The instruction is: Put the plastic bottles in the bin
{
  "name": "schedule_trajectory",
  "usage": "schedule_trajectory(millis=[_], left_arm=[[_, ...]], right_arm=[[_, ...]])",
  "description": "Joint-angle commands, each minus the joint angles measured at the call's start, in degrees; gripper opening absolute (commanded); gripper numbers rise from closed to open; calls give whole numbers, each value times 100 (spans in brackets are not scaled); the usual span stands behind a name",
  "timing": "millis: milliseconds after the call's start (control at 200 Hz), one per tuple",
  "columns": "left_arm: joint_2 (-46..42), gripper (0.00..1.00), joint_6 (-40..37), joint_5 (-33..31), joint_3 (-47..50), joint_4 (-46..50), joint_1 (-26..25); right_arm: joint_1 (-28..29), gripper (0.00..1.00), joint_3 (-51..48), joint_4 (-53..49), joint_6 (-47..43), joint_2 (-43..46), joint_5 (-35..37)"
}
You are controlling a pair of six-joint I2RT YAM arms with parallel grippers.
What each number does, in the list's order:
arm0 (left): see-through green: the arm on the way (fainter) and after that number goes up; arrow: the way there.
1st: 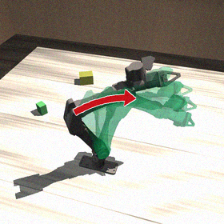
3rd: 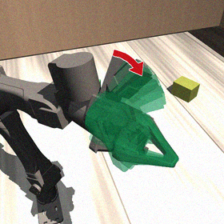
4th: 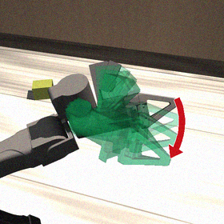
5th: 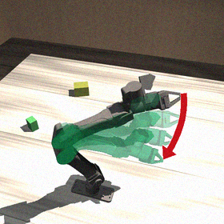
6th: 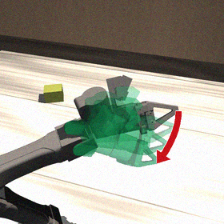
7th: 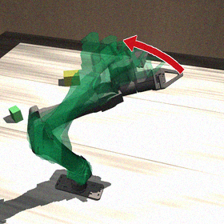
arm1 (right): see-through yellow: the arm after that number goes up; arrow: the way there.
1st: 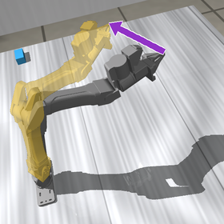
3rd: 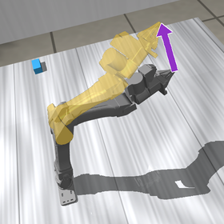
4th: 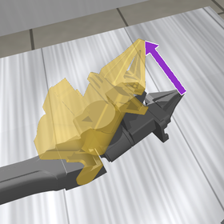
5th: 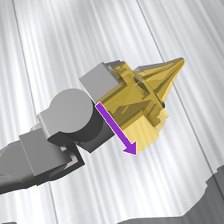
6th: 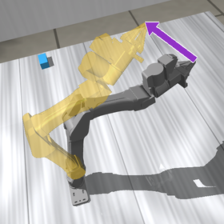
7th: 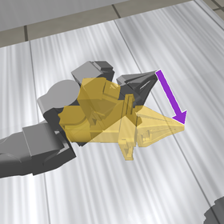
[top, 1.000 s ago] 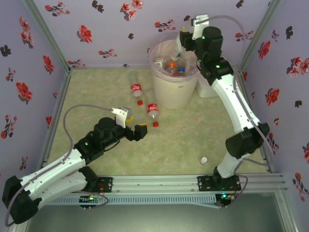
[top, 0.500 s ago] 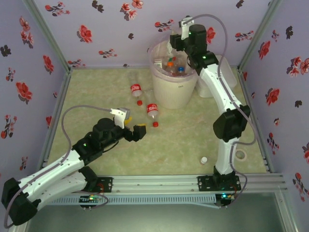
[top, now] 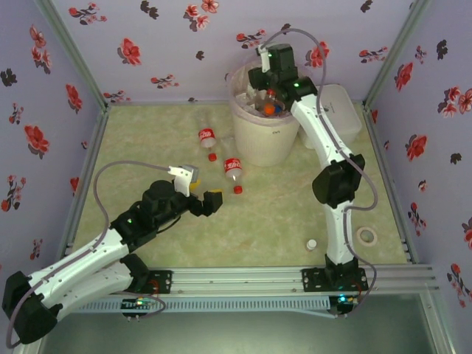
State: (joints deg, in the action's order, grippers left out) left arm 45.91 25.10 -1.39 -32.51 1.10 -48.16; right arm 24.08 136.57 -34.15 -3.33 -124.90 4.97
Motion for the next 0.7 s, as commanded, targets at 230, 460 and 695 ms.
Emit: schedule_trajectory(millis=[230, 460, 695], left_arm=[[282, 100, 10, -107, -80, -49, -12], [360, 100, 30, -99, -157, 32, -12], [435, 100, 127, -164, -143, -88, -1]], right_arm=[[80, 8, -104, -1692, -51, -668, 467], [12, 36, -221, -1423, 332, -345, -157], [-192, 58, 196, -1410, 621, 243, -800]])
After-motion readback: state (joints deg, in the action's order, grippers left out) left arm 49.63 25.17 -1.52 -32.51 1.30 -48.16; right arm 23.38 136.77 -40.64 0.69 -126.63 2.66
